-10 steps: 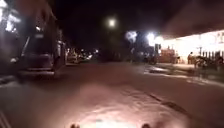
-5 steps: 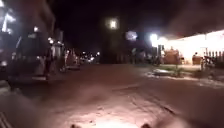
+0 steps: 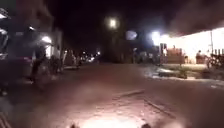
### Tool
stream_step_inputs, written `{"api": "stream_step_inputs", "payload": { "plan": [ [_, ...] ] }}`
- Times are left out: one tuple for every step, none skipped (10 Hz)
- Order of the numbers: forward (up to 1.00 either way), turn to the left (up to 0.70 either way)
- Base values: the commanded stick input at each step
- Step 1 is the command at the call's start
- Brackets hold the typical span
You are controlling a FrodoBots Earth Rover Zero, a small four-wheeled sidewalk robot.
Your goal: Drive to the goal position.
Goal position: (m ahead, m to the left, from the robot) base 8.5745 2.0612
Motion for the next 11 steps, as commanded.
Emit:
{"api": "stream_step_inputs", "payload": {
  "plan": [
    [0.85, 0.0],
    [0.85, 0.0],
    [0.85, 0.0],
    [0.85, 0.0],
    [0.85, 0.0],
    [0.85, 0.0],
    [0.85, 0.0],
    [0.85, 0.06],
    [0.85, 0.34],
    [0.85, 0.34],
    [0.85, 0.04]
  ]
}}
